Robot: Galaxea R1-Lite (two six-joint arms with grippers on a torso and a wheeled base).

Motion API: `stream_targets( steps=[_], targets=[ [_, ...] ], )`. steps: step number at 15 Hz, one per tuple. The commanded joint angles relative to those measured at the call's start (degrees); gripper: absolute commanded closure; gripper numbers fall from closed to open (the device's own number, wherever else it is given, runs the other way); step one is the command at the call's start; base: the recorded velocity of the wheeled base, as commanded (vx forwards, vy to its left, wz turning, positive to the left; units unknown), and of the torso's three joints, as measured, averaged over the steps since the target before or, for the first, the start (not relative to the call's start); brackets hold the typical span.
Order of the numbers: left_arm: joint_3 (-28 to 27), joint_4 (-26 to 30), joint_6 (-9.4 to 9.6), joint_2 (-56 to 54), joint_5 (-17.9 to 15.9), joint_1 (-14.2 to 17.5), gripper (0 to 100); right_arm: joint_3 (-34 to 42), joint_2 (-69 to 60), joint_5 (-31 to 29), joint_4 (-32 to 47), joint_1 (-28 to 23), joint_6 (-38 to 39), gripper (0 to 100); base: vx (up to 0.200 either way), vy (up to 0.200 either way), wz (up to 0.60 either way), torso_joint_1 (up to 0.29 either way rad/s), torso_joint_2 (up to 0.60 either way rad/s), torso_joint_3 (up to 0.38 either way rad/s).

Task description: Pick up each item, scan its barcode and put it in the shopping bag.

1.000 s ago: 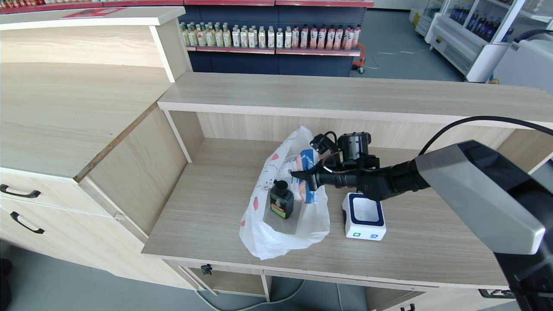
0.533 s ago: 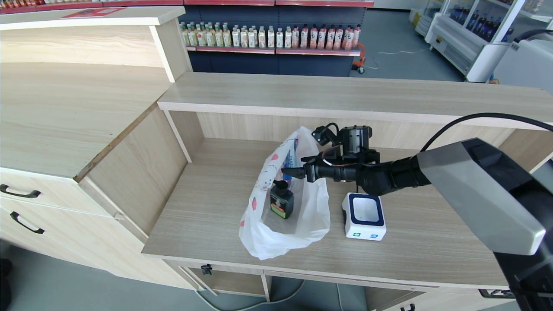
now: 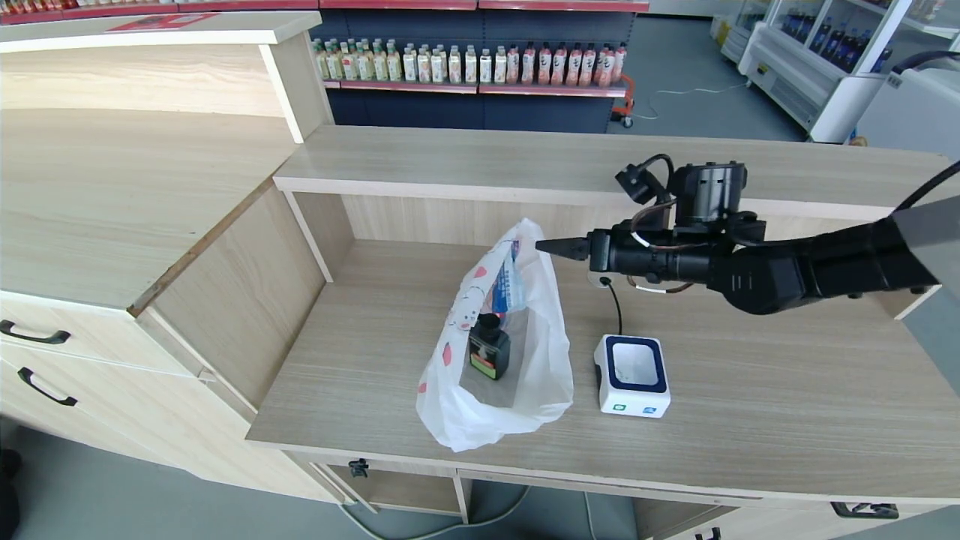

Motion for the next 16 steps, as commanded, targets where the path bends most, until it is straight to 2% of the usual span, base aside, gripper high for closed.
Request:
stream_targets(
  steps=[1,2,3,4,5,6,7,8,9,10,11,16],
  targets=[
    [0.0,0.0,0.05,0.0,0.0,0.0,0,30.5,-31.4,-0.2,-0.5,-9.8,1.2,0,0.000,0.000,0.00,0.000,0.00,0.000],
    [0.0,0.0,-0.04,0.0,0.0,0.0,0,39.9,-40.5,-0.4,0.0,-13.6,0.8,0,0.000,0.000,0.00,0.000,0.00,0.000],
    [0.0,0.0,-0.04,0.0,0.0,0.0,0,45.4,-45.4,-0.9,0.2,-16.8,-0.5,0,0.000,0.000,0.00,0.000,0.00,0.000],
    [0.0,0.0,0.05,0.0,0.0,0.0,0,57.0,-56.2,-3.4,0.4,-22.8,-4.9,0,0.000,0.000,0.00,0.000,0.00,0.000],
    [0.0,0.0,-0.04,0.0,0.0,0.0,0,62.9,-62.3,-6.7,0.4,-24.2,-6.2,0,0.000,0.000,0.00,0.000,0.00,0.000],
    [0.0,0.0,-0.04,0.0,0.0,0.0,0,72.4,-73.5,-14.5,0.5,-24.0,-6.2,0,0.000,0.000,0.00,0.000,0.00,0.000],
    [0.0,0.0,-0.04,0.0,0.0,0.0,0,78.4,-81.1,-19.7,0.5,-22.9,-7.0,0,0.000,0.000,0.00,0.000,0.00,0.000],
    [0.0,0.0,0.05,0.0,0.0,0.0,0,80.4,-89.1,-24.9,2.5,-21.9,-8.4,0,0.000,0.000,0.00,0.000,0.00,0.000],
    [0.0,0.0,-0.04,0.0,0.0,0.0,0,80.4,-96.0,-29.5,11.1,-21.2,-8.8,0,0.000,0.000,0.00,0.000,0.00,0.000],
    [0.0,0.0,-0.04,0.0,0.0,0.0,0,80.4,-99.8,-31.2,15.0,-20.6,-8.8,0,0.000,0.000,0.00,0.000,0.00,0.000],
    [0.0,0.0,0.05,0.0,0.0,0.0,0,80.4,-111.4,-33.2,26.3,-20.5,-8.0,0,0.000,0.000,0.00,0.000,0.00,0.000],
    [0.0,0.0,-0.04,0.0,0.0,0.0,0,80.4,-117.8,-33.0,26.2,-18.4,-9.8,0,0.000,0.000,0.00,0.000,0.00,0.000]
  ],
)
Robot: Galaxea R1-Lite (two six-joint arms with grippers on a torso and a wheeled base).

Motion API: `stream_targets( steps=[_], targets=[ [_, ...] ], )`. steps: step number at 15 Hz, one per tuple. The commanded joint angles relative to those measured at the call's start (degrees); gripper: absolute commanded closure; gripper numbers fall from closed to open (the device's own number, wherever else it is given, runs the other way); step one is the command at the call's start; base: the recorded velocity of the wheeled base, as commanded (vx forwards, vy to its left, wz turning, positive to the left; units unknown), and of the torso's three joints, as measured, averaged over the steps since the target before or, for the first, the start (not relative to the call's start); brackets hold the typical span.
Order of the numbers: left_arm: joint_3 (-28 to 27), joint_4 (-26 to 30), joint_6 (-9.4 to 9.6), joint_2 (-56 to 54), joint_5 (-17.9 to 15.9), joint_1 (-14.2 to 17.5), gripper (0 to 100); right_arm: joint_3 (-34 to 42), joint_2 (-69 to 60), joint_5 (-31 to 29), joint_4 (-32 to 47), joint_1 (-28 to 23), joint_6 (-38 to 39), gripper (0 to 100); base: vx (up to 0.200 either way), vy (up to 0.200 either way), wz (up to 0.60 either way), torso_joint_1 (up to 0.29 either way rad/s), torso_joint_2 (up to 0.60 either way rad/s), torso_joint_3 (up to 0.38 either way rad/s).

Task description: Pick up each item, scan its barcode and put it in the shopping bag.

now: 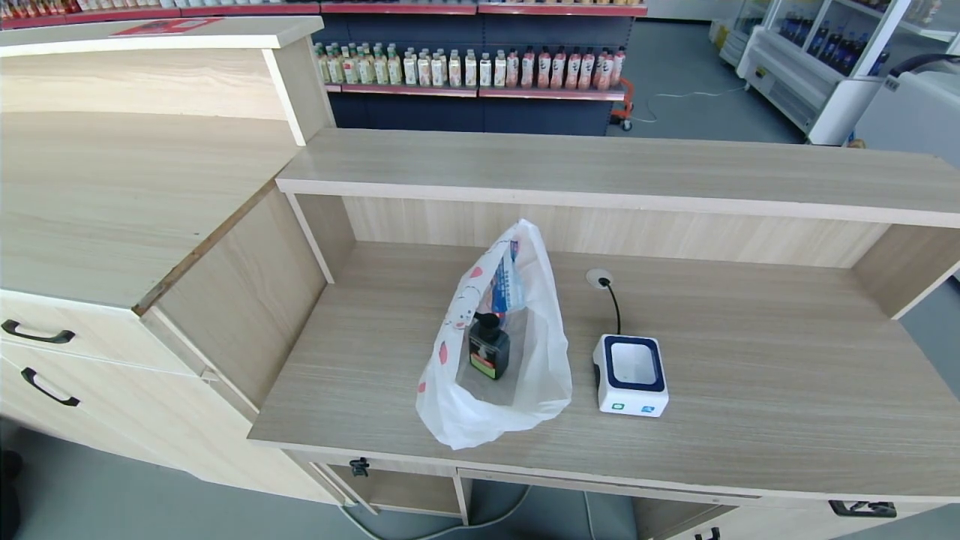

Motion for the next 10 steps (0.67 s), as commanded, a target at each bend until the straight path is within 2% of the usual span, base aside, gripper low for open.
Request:
stream_targets(
  steps=[1,8,9,10],
  targets=[
    [0.0,0.0,-0.01,0.0,0.0,0.0,0,0.8,-6.9,-0.2,0.0,0.4,-0.1,0,0.000,0.000,0.00,0.000,0.00,0.000],
    [0.0,0.0,-0.01,0.0,0.0,0.0,0,0.8,-6.9,-0.3,-0.2,0.4,2.5,0,0.000,0.000,0.00,0.000,0.00,0.000],
    [0.0,0.0,-0.01,0.0,0.0,0.0,0,0.8,-6.9,-0.3,-0.2,0.4,2.3,100,0.000,0.000,0.00,0.000,0.00,0.000],
    [0.0,0.0,-0.10,0.0,0.0,0.0,0,0.8,-6.9,-0.3,-0.1,0.4,2.1,100,0.000,0.000,0.00,0.000,0.00,0.000]
  ],
)
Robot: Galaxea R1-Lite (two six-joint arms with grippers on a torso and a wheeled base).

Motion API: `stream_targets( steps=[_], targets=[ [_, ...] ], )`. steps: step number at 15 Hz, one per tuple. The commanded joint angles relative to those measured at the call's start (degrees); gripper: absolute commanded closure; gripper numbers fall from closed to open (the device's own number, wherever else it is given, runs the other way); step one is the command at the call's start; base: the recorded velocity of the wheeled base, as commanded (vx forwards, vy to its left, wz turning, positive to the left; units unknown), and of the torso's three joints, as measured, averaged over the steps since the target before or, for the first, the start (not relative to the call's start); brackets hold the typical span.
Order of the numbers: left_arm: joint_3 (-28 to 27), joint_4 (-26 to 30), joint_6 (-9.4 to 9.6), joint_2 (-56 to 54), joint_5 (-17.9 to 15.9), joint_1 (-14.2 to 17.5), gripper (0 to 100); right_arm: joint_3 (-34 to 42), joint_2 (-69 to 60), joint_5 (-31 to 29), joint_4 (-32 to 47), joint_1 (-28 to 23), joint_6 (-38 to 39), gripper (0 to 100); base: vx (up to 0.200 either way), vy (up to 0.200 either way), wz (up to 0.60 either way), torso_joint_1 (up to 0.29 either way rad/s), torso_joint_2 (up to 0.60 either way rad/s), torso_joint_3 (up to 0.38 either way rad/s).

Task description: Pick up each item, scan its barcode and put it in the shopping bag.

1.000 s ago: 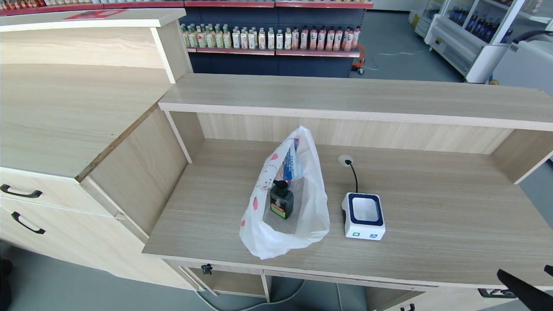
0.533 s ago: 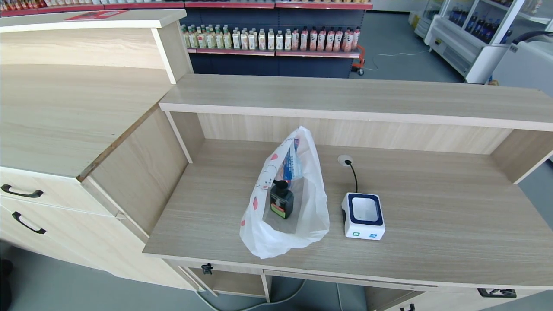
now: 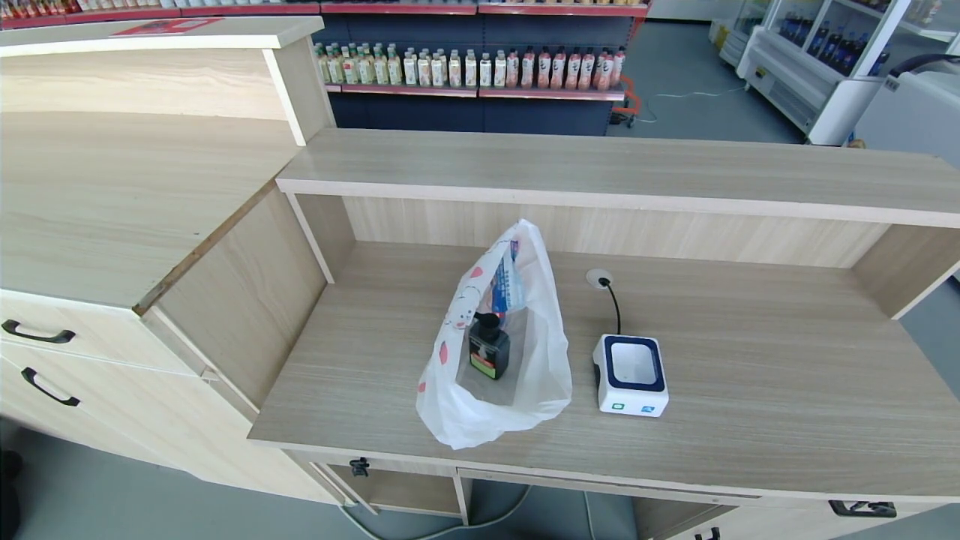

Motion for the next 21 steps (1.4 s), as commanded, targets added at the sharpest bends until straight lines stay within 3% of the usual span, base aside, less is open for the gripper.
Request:
stream_targets(
  steps=[1,11,18,21],
  targets=[
    [0.0,0.0,-0.04,0.0,0.0,0.0,0,0.0,0.3,0.0,0.1,0.0,0.1,100,0.000,0.000,0.00,0.000,0.00,0.000],
    [0.0,0.0,0.31,0.0,0.0,0.0,0,0.0,0.3,0.0,0.1,0.0,0.4,100,0.000,-0.180,0.00,0.004,0.00,0.000],
    [0.0,0.0,0.31,0.0,0.0,0.0,0,0.0,0.3,0.0,0.1,0.0,0.4,100,0.000,0.000,0.00,0.000,0.00,0.000],
    [0.0,0.0,0.31,0.0,0.0,0.0,0,0.0,0.3,0.0,0.1,0.0,0.4,100,0.200,0.000,0.00,-0.006,0.00,0.002]
  ],
)
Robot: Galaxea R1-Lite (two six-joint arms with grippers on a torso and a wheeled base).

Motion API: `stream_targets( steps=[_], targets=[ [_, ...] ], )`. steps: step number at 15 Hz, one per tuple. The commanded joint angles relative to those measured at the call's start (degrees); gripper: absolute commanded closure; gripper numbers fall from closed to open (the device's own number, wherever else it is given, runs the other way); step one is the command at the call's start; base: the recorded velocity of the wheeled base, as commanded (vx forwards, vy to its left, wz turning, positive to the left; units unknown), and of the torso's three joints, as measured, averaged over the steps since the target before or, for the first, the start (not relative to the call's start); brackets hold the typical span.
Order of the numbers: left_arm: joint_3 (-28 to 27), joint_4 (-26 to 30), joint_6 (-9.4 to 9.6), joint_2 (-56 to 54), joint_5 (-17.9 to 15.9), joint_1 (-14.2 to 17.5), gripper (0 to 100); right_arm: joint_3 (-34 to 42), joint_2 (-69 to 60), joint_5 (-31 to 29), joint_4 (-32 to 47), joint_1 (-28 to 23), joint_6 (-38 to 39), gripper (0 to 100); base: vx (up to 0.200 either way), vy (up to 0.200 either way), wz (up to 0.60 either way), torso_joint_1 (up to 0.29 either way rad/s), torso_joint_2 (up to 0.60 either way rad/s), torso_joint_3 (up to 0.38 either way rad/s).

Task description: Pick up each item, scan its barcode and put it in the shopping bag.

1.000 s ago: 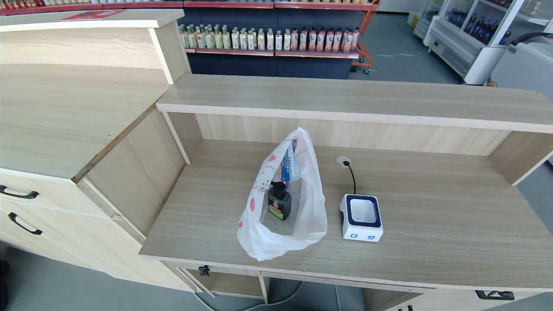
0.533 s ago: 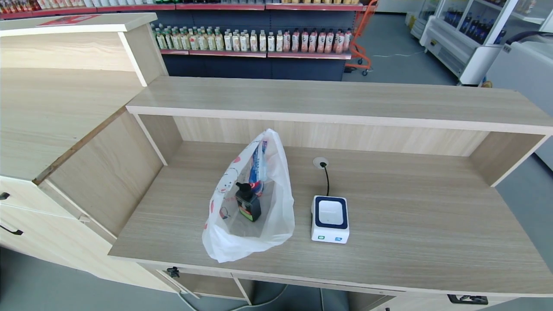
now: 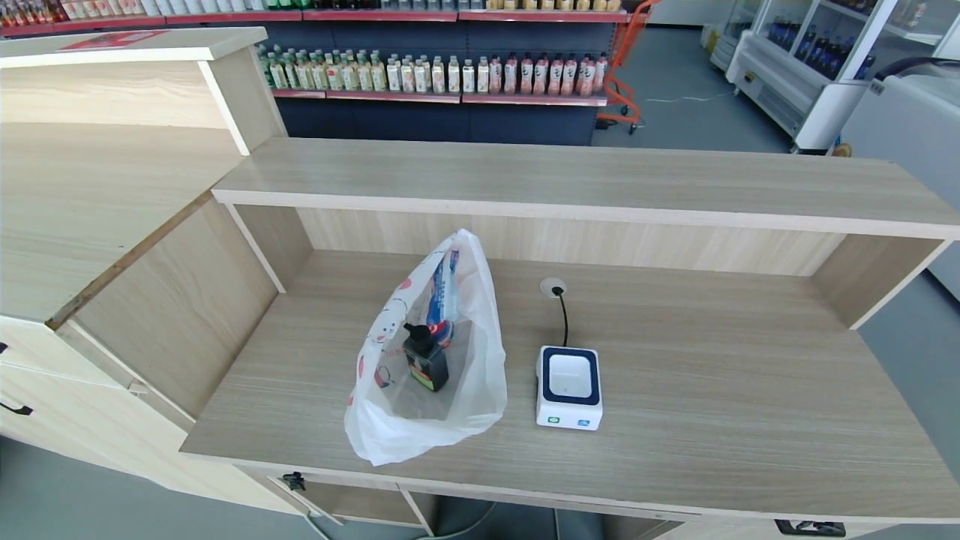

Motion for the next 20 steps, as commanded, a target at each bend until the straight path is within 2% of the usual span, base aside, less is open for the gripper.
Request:
stream_targets(
  steps=[1,3,20],
  targets=[
    [0.0,0.0,-0.01,0.0,0.0,0.0,0,0.0,0.2,0.0,0.0,-0.1,0.0,100,0.200,0.000,0.00,-0.002,0.00,0.002],
    [0.0,0.0,-0.01,0.0,0.0,0.0,0,0.0,0.2,0.0,0.0,-0.1,0.0,100,0.200,0.000,0.00,0.017,0.00,0.000],
    [0.0,0.0,-0.18,0.0,0.0,0.0,0,0.0,0.2,0.0,0.0,-0.1,-0.2,100,0.000,0.000,0.00,0.000,0.00,0.000]
  ],
)
